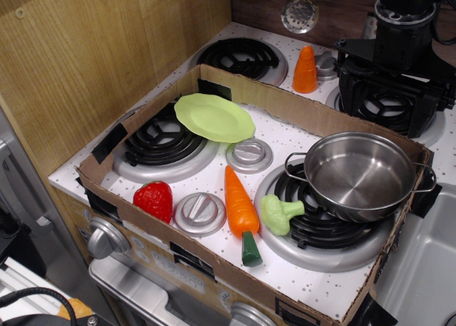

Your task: Put carrot on plate

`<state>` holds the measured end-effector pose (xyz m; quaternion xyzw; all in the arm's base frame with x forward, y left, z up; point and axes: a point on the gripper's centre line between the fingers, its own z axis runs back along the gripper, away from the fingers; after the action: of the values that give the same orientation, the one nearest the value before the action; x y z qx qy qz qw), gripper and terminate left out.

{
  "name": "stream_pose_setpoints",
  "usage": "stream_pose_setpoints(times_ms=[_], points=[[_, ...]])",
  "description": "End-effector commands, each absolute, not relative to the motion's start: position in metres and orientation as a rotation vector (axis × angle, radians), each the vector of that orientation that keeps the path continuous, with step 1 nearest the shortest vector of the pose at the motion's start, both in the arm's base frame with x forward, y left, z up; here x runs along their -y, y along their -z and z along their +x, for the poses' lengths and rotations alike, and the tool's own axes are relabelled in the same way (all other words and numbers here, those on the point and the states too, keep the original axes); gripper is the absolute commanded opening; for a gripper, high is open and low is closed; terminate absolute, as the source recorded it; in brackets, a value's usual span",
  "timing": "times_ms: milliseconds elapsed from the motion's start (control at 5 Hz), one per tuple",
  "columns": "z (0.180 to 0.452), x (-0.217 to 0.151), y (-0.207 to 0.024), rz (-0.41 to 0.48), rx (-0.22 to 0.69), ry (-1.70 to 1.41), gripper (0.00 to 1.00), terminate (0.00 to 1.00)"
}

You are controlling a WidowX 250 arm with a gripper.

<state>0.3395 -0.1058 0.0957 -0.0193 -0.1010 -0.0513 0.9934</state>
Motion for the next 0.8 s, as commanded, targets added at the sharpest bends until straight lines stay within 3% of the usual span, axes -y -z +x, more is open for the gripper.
stream_pose_setpoints(times_ms=[0,400,600], points=[[0.340,0.106,-0.096,-0.039,0.203,0.103,1.00,0.00],[0.310,0.098,-0.137,0.069,0.167,-0.070,1.00,0.00],[0.281,0.096,-0.150,0.145,0.156,-0.220,1.00,0.00]])
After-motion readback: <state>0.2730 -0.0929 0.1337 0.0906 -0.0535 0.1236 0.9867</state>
